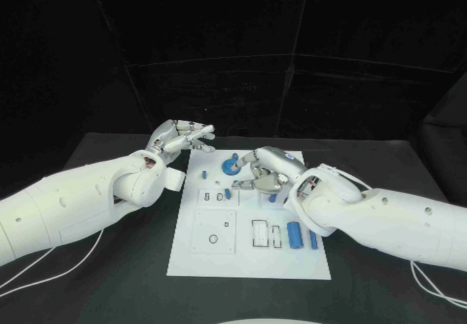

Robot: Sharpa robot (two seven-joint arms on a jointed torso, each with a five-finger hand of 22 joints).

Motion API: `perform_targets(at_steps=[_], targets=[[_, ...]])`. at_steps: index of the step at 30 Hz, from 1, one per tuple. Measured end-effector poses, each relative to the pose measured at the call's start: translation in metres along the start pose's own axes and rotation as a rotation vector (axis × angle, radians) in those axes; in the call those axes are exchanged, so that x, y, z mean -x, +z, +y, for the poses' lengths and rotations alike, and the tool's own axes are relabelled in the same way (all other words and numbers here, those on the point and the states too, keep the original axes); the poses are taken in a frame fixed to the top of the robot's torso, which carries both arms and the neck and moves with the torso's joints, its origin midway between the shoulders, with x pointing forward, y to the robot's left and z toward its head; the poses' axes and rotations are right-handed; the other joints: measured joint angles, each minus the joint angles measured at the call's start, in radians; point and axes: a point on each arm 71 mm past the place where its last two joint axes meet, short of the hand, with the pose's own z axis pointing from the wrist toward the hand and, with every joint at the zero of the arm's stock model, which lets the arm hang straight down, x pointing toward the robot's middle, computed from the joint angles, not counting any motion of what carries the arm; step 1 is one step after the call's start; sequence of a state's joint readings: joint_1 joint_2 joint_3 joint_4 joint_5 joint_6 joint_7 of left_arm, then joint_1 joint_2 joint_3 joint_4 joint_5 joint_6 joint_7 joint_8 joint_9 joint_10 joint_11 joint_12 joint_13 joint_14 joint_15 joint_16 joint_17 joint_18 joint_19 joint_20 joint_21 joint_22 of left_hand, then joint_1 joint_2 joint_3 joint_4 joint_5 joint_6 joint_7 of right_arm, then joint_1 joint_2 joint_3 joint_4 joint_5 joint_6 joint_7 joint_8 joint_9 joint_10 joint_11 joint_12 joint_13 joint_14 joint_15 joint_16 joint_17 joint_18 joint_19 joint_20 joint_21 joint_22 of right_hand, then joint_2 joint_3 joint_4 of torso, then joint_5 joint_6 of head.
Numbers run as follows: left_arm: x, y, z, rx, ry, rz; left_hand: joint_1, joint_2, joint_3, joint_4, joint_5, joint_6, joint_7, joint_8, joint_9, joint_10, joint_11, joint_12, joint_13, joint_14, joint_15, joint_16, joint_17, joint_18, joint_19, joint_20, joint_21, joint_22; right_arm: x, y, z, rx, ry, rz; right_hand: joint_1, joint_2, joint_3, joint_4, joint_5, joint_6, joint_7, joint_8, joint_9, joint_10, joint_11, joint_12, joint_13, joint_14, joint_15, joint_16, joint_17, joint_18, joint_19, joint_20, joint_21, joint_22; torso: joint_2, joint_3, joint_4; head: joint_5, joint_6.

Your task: Assemble the parts on the task board

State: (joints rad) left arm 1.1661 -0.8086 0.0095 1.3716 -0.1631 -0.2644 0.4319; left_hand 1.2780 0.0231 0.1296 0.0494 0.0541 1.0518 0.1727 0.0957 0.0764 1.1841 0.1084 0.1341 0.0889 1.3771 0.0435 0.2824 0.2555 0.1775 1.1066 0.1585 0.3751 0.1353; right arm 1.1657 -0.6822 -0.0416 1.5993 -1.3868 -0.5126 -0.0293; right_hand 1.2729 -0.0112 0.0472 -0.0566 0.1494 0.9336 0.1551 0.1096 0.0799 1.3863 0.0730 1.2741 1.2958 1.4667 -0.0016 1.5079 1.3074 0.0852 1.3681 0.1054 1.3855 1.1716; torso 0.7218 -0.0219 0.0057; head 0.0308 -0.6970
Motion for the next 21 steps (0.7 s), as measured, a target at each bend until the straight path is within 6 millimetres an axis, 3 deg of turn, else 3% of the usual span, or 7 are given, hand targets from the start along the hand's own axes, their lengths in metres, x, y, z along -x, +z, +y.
perform_targets(at_steps=[3,6,10,13,15,19,21], targets=[[0.002,-0.002,0.002,0.041,0.037,0.013,-0.008,-0.008,0.000,0.010,0.000,0.041,-0.031,0.016,0.008,0.074,-0.034,0.027,0.020,0.080,-0.040,0.156,0.115,0.000,0.100,-0.040,0.077,0.038,0.024,-0.005,-0.010,-0.014,0.031,-0.027,0.009,0.009,0.000,-0.006,0.002,0.004,-0.003,0.003,0.000,-0.008,-0.008,-0.014,-0.014,0.000,0.000,-0.004,0.000,0.000,-0.016,-0.006,-0.014,-0.026,-0.003,0.0005,0.0009,0.000,-0.001],[0.004,-0.003,0.004,0.106,0.102,0.044,-0.024,-0.024,-0.007,0.021,0.005,0.075,-0.065,0.025,0.022,0.153,-0.065,0.077,0.075,0.088,-0.073,0.664,0.607,0.000,0.175,-0.080,0.186,0.102,0.054,-0.012,-0.026,-0.061,0.087,-0.061,0.012,0.012,0.000,-0.006,0.008,0.007,0.000,0.006,0.000,-0.011,-0.007,-0.023,-0.023,0.000,0.000,-0.008,0.000,0.000,-0.023,-0.006,-0.020,-0.040,-0.010,0.0019,0.0009,0.000,-0.005],[-0.001,-0.003,0.001,0.198,0.207,0.114,-0.076,-0.027,-0.035,0.072,0.005,0.083,-0.073,0.054,0.046,0.188,-0.086,0.193,0.188,0.089,-0.090,1.035,0.995,0.000,0.199,-0.098,0.332,0.222,0.083,-0.019,-0.046,-0.129,0.160,-0.098,0.013,0.013,0.000,-0.005,0.008,0.007,0.000,0.006,0.000,-0.017,-0.009,-0.024,-0.028,0.000,0.000,-0.009,0.000,0.000,-0.025,-0.007,-0.022,-0.046,-0.023,0.0050,0.0001,0.002,-0.010],[-0.006,-0.001,-0.001,0.281,0.305,0.180,-0.104,-0.022,-0.071,0.116,0.005,0.072,-0.081,0.100,0.079,0.171,-0.105,0.356,0.337,0.088,-0.097,1.175,1.049,-0.024,0.231,-0.110,0.533,0.451,0.099,-0.022,-0.058,-0.170,0.203,-0.119,0.013,0.013,0.000,-0.005,0.008,0.007,0.000,0.006,0.000,-0.017,-0.009,-0.024,-0.028,0.000,0.000,-0.009,0.000,0.000,-0.025,-0.007,-0.022,-0.046,-0.031,0.0080,-0.0016,0.006,-0.014],[-0.009,0.000,-0.002,0.334,0.372,0.216,-0.121,-0.018,-0.097,0.142,0.005,0.064,-0.088,0.140,0.104,0.170,-0.107,0.568,0.545,0.089,-0.097,1.237,1.053,-0.047,0.263,-0.117,0.669,0.622,0.104,-0.024,-0.064,-0.191,0.225,-0.127,0.013,0.013,0.000,-0.005,0.008,0.007,0.000,0.006,0.000,-0.016,-0.009,-0.028,-0.029,0.000,0.000,-0.009,0.000,0.000,-0.025,-0.007,-0.022,-0.046,-0.038,0.0104,-0.0025,0.008,-0.017],[-0.018,0.005,-0.003,0.447,0.529,0.278,-0.141,-0.005,-0.165,0.196,0.000,0.035,-0.104,0.247,0.183,0.166,-0.125,0.893,0.867,0.088,-0.105,1.285,1.053,-0.070,0.293,-0.126,0.844,0.849,0.109,-0.026,-0.072,-0.219,0.263,-0.131,0.013,0.013,0.000,-0.005,0.008,0.010,-0.004,0.006,0.000,-0.016,-0.009,-0.028,-0.030,0.000,0.000,-0.009,0.000,0.000,-0.025,-0.007,-0.022,-0.047,-0.048,0.0152,-0.0030,0.012,-0.023],[-0.022,0.007,0.000,0.492,0.597,0.299,-0.143,-0.003,-0.196,0.224,0.000,0.011,-0.106,0.300,0.226,0.161,-0.123,0.972,0.948,0.090,-0.109,1.285,1.053,-0.070,0.299,-0.122,0.895,0.919,0.110,-0.025,-0.073,-0.225,0.274,-0.129,0.013,0.013,0.000,-0.005,0.008,0.010,-0.004,0.006,0.000,-0.016,-0.009,-0.028,-0.031,0.000,0.000,-0.009,0.000,0.000,-0.025,-0.007,-0.022,-0.048,-0.053,0.0175,-0.0030,0.012,-0.026]])
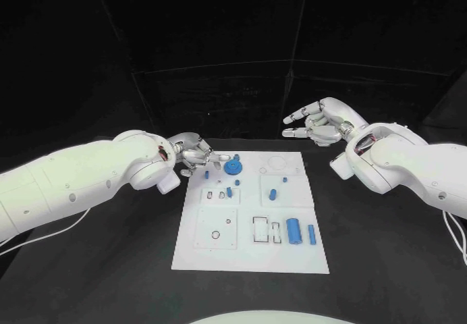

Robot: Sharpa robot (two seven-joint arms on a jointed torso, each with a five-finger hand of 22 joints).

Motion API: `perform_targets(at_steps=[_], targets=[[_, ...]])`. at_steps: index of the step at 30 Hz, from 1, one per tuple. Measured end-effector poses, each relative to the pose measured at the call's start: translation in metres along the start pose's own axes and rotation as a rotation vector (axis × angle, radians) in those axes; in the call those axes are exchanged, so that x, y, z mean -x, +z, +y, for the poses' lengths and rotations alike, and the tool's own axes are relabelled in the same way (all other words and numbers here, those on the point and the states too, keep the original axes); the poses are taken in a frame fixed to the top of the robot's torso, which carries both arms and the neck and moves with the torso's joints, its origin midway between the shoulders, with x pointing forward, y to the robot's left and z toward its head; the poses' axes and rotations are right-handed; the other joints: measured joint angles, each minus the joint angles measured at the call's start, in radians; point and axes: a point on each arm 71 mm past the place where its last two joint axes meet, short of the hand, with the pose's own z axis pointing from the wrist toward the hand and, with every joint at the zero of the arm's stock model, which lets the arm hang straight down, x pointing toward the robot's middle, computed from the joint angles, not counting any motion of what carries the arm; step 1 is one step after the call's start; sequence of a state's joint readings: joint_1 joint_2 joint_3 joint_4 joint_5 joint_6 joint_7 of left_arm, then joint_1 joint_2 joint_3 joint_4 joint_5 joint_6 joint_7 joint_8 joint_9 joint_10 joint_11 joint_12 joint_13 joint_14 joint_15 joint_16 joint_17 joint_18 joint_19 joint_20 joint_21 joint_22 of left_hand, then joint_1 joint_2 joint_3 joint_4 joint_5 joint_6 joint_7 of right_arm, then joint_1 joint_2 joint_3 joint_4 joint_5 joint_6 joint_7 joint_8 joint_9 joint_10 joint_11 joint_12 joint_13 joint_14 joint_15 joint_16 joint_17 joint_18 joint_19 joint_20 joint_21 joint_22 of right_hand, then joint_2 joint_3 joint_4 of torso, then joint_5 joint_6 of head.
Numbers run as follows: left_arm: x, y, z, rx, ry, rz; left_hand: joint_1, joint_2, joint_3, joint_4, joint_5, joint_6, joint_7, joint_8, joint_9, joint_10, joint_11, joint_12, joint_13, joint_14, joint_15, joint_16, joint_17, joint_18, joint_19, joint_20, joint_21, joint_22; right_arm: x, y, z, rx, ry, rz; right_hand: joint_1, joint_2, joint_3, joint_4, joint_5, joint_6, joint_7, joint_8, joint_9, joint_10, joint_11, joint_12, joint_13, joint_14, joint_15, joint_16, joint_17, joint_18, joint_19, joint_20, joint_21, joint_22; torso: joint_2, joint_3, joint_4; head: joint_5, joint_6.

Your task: Assemble the parts on the task board

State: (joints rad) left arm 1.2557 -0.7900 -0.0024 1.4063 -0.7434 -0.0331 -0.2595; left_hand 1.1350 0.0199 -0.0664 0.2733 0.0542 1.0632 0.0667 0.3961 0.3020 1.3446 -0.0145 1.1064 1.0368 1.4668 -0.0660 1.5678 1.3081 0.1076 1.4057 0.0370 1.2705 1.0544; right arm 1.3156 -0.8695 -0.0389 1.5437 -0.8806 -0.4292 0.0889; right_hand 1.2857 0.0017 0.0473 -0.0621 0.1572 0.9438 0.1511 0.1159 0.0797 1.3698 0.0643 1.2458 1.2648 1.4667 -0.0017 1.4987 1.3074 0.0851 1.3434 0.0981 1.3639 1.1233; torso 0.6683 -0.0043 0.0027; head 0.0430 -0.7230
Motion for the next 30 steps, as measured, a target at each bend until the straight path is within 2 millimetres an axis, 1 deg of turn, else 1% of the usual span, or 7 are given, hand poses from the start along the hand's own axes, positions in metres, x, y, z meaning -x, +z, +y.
perform_targets(at_steps=[2,5,8,9,15,22,30], targets=[[-0.006,0.005,-0.001,0.054,0.072,0.020,-0.010,0.010,-0.028,0.012,0.000,-0.018,-0.004,0.035,0.029,0.000,0.000,0.040,0.042,0.000,0.000,0.000,0.000,-0.016,0.005,-0.005,0.030,0.044,0.001,0.001,-0.001,-0.006,0.007,0.002,0.000,0.000,0.000,0.000,0.000,0.000,0.000,0.000,0.000,0.000,0.000,0.000,0.000,0.000,0.000,0.000,0.000,0.000,0.000,0.000,0.000,0.000,-0.004,0.0014,0.0000,0.000,-0.002],[-0.013,0.011,-0.002,0.112,0.152,0.036,-0.039,0.007,-0.067,0.016,0.000,-0.033,-0.010,0.070,0.060,0.000,0.000,0.077,0.080,-0.001,-0.003,0.000,0.000,-0.016,0.015,-0.004,0.060,0.088,0.001,0.003,-0.002,-0.012,0.013,0.005,0.004,0.004,0.000,0.000,0.000,0.000,0.000,0.000,0.000,0.000,0.000,0.000,-0.001,0.000,0.000,0.000,0.000,0.000,0.000,0.000,0.000,-0.001,-0.010,0.0028,0.0005,0.001,-0.004],[-0.017,0.017,-0.002,0.167,0.221,0.042,-0.051,0.004,-0.093,0.018,0.000,-0.043,-0.013,0.092,0.080,0.006,-0.006,0.091,0.097,0.000,-0.007,0.000,0.000,-0.016,0.015,-0.004,0.070,0.107,0.001,0.004,-0.003,-0.019,0.016,0.008,0.004,0.004,0.000,0.000,0.000,0.000,0.000,0.000,0.000,0.000,0.000,0.000,-0.002,0.000,0.000,0.000,0.000,0.000,0.000,0.000,-0.004,-0.002,-0.014,0.0038,0.0007,0.002,-0.006],[-0.018,0.019,-0.003,0.184,0.242,0.043,-0.056,0.008,-0.099,0.018,-0.004,-0.045,-0.015,0.097,0.084,0.006,-0.006,0.091,0.100,0.000,-0.007,0.000,0.000,-0.016,0.015,-0.004,0.074,0.111,0.000,0.005,-0.004,-0.022,0.017,0.009,0.004,0.004,0.000,0.000,0.000,0.000,0.000,0.000,0.000,0.000,0.000,0.000,-0.002,0.000,0.000,0.000,0.000,0.000,0.000,0.000,-0.005,-0.002,-0.016,0.0041,0.0008,0.002,-0.007],[-0.023,0.030,-0.011,0.228,0.307,0.043,-0.062,0.014,-0.130,0.016,-0.004,-0.061,-0.017,0.124,0.111,0.006,-0.006,0.104,0.111,0.000,-0.007,0.000,0.000,-0.016,0.019,-0.008,0.082,0.127,-0.001,0.007,-0.005,-0.033,0.018,0.015,0.004,0.004,-0.003,-0.003,0.004,0.000,0.000,0.000,0.000,-0.002,-0.002,-0.006,-0.004,0.000,0.000,-0.004,0.000,0.000,0.000,0.000,-0.005,-0.004,-0.021,0.0061,0.0004,0.005,-0.009],[-0.031,0.040,-0.014,0.261,0.352,0.058,-0.062,0.014,-0.138,0.016,-0.004,-0.068,-0.017,0.133,0.125,0.006,-0.006,0.104,0.116,0.000,-0.007,0.000,0.000,-0.016,0.019,-0.008,0.087,0.135,-0.002,0.008,-0.005,-0.043,0.018,0.022,0.004,0.004,-0.003,-0.003,0.003,0.000,0.000,0.000,0.000,-0.004,-0.004,-0.007,-0.004,0.000,0.000,-0.004,0.000,0.000,-0.002,-0.002,-0.005,-0.005,-0.021,0.0059,-0.0010,0.009,-0.010],[-0.040,0.047,-0.020,0.275,0.386,0.086,-0.047,0.028,-0.143,0.011,-0.004,-0.075,-0.017,0.146,0.137,0.006,-0.006,0.110,0.119,-0.004,-0.011,0.000,0.000,-0.016,0.019,-0.008,0.095,0.143,-0.004,0.010,-0.005,-0.050,0.018,0.029,0.004,0.004,-0.003,-0.003,0.003,0.000,0.000,0.000,0.000,-0.004,-0.004,-0.007,-0.004,0.000,0.000,-0.004,0.000,0.000,-0.004,-0.004,-0.005,-0.006,-0.020,0.0055,-0.0019,0.011,-0.015]])
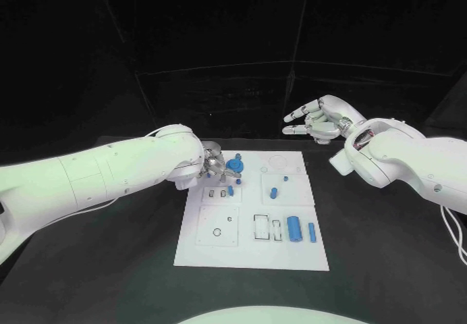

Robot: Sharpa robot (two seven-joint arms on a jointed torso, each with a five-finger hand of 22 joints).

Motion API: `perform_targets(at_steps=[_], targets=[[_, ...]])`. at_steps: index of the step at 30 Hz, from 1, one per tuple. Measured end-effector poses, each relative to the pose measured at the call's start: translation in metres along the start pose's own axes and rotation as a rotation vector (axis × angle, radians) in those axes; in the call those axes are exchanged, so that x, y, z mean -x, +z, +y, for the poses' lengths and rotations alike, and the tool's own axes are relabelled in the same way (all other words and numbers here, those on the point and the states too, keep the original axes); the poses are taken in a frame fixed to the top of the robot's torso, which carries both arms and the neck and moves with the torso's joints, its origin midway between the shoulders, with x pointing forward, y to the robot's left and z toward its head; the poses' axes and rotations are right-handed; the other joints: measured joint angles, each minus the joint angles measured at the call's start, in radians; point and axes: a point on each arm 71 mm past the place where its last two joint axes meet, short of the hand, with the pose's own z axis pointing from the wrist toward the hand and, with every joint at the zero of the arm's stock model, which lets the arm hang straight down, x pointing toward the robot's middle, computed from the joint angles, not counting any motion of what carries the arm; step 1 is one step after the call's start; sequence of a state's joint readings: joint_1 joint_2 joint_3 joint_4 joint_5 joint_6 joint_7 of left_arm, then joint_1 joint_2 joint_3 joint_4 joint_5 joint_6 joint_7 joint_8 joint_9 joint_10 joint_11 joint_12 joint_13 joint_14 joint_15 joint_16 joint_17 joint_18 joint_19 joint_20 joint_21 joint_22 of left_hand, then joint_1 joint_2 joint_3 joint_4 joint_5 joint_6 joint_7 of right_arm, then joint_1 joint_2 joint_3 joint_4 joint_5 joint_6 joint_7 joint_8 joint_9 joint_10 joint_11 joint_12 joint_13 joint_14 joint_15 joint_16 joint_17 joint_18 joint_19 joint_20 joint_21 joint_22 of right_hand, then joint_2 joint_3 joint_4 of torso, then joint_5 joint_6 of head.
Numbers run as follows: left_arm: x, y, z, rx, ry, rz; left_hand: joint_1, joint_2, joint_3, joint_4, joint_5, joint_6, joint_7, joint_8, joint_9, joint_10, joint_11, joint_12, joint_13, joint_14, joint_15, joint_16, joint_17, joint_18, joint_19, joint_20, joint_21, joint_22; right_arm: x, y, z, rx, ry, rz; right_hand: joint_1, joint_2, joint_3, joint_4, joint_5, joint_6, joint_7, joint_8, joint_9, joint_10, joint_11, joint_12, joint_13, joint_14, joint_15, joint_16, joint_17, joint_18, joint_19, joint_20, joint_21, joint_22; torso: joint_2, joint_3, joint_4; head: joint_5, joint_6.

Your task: Assemble the parts on the task board

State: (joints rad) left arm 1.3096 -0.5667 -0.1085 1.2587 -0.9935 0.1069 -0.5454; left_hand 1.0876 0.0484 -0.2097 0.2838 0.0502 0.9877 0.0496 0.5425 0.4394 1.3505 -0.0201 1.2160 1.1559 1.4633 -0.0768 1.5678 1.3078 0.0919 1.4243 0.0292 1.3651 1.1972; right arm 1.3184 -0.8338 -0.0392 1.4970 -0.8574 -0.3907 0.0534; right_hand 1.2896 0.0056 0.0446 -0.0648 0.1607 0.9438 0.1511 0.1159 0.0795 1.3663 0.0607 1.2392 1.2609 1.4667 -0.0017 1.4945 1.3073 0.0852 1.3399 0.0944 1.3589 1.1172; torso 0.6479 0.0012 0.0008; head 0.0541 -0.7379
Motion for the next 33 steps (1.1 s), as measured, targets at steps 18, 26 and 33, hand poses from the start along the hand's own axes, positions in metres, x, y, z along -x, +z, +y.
perform_targets(at_steps=[18,26,33], targets=[[-0.009,0.009,-0.004,0.029,0.057,0.062,0.018,0.017,-0.006,0.000,0.000,-0.007,0.000,0.012,0.015,0.000,0.000,0.005,0.007,0.000,0.000,0.000,0.000,-0.016,0.000,0.000,0.004,0.009,-0.002,0.002,0.000,-0.007,-0.003,0.007,0.000,0.000,0.000,0.000,0.006,0.000,0.000,0.000,-0.001,0.000,0.000,0.000,-0.002,-0.004,-0.004,0.000,0.001,0.000,0.000,0.000,0.000,-0.002,0.000,-0.0009,0.0000,0.001,-0.011],[-0.011,0.010,-0.010,0.026,0.071,0.078,0.033,0.025,-0.008,-0.003,0.000,-0.011,-0.003,0.023,0.025,0.004,-0.004,0.009,0.011,0.000,0.000,0.000,0.000,-0.015,0.000,0.000,0.008,0.016,-0.003,0.003,0.001,-0.007,-0.003,0.010,0.000,0.000,-0.003,-0.003,0.011,0.000,0.000,0.000,-0.002,0.000,0.000,0.000,-0.003,-0.004,-0.004,0.000,0.001,0.000,0.000,0.000,-0.004,-0.004,0.000,-0.0009,0.0000,-0.002,-0.013],[-0.013,0.011,-0.011,0.026,0.081,0.090,0.051,0.034,-0.011,-0.005,0.000,-0.018,-0.004,0.030,0.035,0.004,-0.003,0.012,0.013,0.000,0.000,0.000,0.000,-0.015,0.000,0.000,0.012,0.019,-0.003,0.004,0.000,-0.009,-0.003,0.011,0.005,0.005,-0.008,-0.003,0.032,0.000,0.000,0.004,-0.004,0.000,0.000,0.000,-0.006,0.000,-0.008,-0.005,0.000,0.000,0.000,0.000,-0.004,-0.005,0.001,-0.0012,0.0005,-0.003,-0.016]])
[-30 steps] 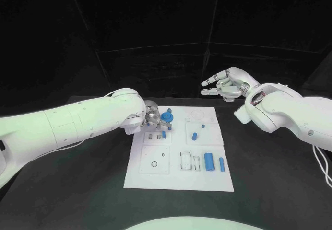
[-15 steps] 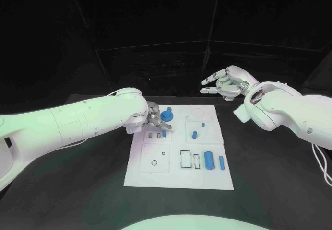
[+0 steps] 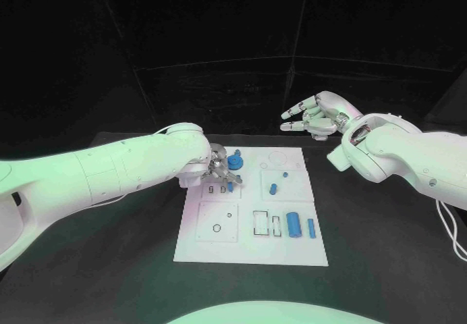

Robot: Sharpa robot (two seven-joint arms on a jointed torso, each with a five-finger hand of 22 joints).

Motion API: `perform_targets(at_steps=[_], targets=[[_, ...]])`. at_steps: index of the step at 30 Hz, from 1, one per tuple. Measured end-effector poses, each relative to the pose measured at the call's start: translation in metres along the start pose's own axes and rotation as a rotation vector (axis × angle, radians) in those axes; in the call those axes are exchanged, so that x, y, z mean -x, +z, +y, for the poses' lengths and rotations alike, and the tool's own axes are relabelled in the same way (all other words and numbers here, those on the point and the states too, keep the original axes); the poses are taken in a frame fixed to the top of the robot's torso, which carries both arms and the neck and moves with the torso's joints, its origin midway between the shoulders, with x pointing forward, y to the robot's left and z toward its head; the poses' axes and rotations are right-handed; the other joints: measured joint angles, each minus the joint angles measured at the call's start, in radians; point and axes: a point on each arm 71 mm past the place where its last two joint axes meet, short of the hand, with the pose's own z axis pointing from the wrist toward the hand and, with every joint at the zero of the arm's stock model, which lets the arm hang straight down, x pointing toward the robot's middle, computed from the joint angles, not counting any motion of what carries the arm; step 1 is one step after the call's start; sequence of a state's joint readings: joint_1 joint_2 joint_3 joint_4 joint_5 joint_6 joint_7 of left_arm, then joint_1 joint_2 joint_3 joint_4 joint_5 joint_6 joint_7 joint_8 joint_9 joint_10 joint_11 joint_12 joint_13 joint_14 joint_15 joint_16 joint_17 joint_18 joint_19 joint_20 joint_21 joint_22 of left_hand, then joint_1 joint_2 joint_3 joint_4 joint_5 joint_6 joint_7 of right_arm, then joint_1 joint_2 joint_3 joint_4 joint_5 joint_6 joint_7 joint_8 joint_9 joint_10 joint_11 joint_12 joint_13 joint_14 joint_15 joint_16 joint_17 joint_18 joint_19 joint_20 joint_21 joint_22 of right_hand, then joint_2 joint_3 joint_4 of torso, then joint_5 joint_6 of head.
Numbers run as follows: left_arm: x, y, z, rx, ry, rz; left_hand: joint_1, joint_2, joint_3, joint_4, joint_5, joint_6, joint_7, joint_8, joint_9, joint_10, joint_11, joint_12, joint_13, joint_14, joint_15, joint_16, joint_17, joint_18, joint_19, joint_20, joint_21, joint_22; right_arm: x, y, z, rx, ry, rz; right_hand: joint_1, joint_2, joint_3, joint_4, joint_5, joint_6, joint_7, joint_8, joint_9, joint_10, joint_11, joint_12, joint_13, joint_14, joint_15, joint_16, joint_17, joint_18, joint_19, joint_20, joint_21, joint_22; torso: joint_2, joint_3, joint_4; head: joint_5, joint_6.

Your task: Assemble the parts on the task board

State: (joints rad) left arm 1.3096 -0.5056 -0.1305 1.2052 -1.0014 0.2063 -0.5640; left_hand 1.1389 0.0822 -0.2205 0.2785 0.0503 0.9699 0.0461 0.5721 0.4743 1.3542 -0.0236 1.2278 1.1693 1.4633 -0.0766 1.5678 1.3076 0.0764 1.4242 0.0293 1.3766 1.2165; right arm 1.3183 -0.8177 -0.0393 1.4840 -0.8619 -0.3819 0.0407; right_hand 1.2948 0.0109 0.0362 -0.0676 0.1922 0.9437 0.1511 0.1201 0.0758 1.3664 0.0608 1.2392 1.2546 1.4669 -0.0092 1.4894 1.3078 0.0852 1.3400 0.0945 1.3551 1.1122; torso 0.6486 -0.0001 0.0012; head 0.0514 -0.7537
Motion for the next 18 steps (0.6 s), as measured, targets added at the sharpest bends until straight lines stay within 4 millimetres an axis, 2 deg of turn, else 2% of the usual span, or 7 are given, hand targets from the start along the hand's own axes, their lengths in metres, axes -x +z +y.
perform_targets(at_steps=[18], targets=[[-0.0012,0.0012,0.0002,0.005,0.015,0.021,0.045,0.014,0.013,-0.018,0.000,-0.007,0.000,0.018,0.020,0.000,0.000,0.000,0.001,0.000,0.000,0.000,0.000,0.000,0.000,0.000,0.000,0.004,0.0002,0.0014,-0.0014,-0.006,-0.002,0.001,0.004,0.004,-0.003,-0.003,0.012,0.000,0.000,0.000,-0.002,0.000,0.000,-0.004,-0.001,0.000,0.000,0.000,0.000,0.000,0.000,0.000,0.000,0.000,0.000,0.0001,0.0008,-0.002,-0.006]])
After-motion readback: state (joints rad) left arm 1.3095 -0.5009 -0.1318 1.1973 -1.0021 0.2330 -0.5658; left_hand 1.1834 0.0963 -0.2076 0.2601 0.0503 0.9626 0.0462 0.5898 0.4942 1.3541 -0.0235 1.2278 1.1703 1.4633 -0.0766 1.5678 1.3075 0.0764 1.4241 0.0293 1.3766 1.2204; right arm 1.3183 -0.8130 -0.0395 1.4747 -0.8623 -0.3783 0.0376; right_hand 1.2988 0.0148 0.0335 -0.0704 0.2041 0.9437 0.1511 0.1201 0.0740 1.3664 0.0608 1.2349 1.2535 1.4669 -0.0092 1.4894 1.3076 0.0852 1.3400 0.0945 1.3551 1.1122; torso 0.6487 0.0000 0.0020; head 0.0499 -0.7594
